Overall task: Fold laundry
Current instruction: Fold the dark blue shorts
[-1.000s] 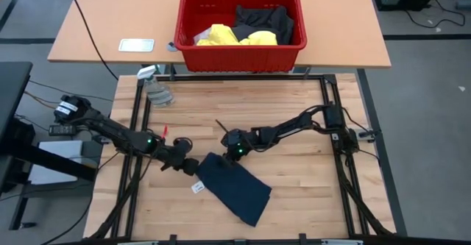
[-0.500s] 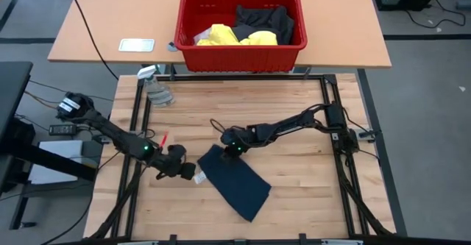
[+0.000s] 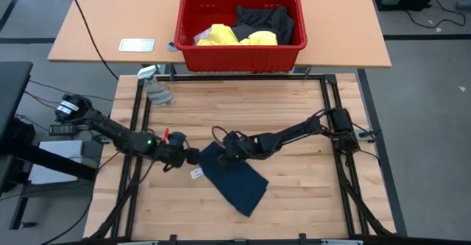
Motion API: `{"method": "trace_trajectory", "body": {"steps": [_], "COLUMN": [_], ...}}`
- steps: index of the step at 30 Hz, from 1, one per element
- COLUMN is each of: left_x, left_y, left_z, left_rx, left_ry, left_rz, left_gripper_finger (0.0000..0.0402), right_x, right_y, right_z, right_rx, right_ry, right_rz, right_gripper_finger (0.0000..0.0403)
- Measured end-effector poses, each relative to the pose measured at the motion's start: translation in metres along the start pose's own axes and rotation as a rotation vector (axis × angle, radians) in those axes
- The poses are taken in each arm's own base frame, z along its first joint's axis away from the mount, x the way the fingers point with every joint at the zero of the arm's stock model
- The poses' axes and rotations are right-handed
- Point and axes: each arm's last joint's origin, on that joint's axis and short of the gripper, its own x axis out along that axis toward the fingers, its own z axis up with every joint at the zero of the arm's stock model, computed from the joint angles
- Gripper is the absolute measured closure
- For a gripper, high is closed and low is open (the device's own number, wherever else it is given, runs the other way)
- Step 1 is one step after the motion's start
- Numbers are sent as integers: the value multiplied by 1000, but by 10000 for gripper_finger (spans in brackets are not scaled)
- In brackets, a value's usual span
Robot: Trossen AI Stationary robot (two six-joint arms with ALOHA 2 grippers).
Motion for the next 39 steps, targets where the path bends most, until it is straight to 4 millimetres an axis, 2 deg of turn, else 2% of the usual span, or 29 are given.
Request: {"method": "trace_trajectory", "body": {"steps": [9, 19, 26, 30, 35, 37, 39], "left_x": [2, 35, 62, 74, 76, 72, 64], "left_y": [-8, 1, -5, -3, -9, -14, -22], "left_z": [0, 1, 1, -2, 2, 6, 12], "left_rx": [-35, -8, 129, 141, 194, 246, 306], "left_ry": [12, -34, -70, -94, -96, -96, -120], "left_rz": [-68, 60, 3, 13, -52, -100, -161], "left_gripper_finger": [148, 150, 217, 264, 343, 373, 377], "right_x": [0, -1, -1, 0, 0, -8, -24], "right_y": [-1, 6, -1, -11, -21, -24, -24], "right_z": [2, 7, 3, 1, 6, 11, 22], "right_rx": [39, 18, -11, -35, -153, -210, -266], "right_ry": [-76, -92, -14, 38, 122, 156, 148], "right_rz": [-52, 36, -9, -86, -105, -117, -126], "right_gripper_finger": [396, 396, 396, 396, 396, 396, 396]}}
